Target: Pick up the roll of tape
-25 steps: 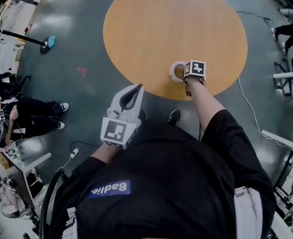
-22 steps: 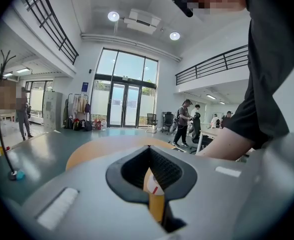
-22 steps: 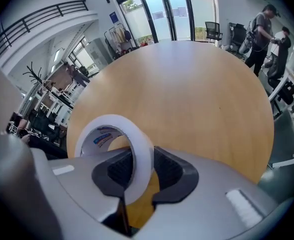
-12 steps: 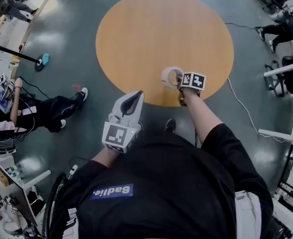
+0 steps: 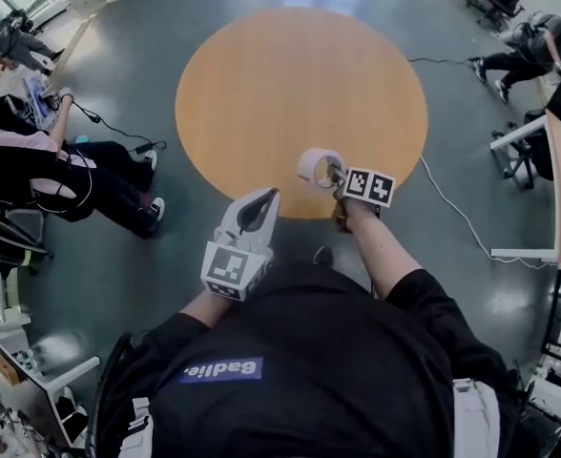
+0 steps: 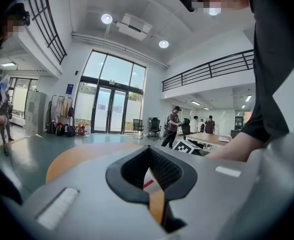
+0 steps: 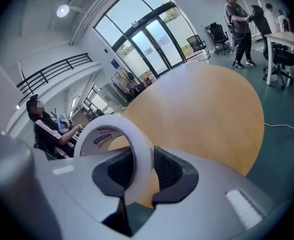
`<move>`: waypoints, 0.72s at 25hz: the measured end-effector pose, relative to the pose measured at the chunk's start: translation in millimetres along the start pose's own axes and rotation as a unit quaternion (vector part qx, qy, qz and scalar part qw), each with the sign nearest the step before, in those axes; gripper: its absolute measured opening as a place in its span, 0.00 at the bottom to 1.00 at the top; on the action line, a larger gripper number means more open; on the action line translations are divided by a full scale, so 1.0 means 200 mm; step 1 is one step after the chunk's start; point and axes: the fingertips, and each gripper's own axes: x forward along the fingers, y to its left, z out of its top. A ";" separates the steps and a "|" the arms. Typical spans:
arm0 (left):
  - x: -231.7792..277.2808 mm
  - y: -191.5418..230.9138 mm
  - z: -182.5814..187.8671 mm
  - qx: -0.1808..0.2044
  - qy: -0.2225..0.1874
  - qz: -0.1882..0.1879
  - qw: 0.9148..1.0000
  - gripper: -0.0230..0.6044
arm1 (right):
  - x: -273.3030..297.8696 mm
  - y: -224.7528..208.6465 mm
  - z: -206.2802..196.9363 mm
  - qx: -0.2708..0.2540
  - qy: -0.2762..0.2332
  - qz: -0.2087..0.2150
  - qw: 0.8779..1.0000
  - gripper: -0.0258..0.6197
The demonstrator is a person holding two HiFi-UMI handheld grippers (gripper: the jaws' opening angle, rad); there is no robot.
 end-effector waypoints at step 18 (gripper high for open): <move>0.08 -0.10 0.06 -0.017 0.000 -0.051 0.999 0.06 | -0.57 0.40 0.16 -0.066 -0.162 0.036 0.984 0.20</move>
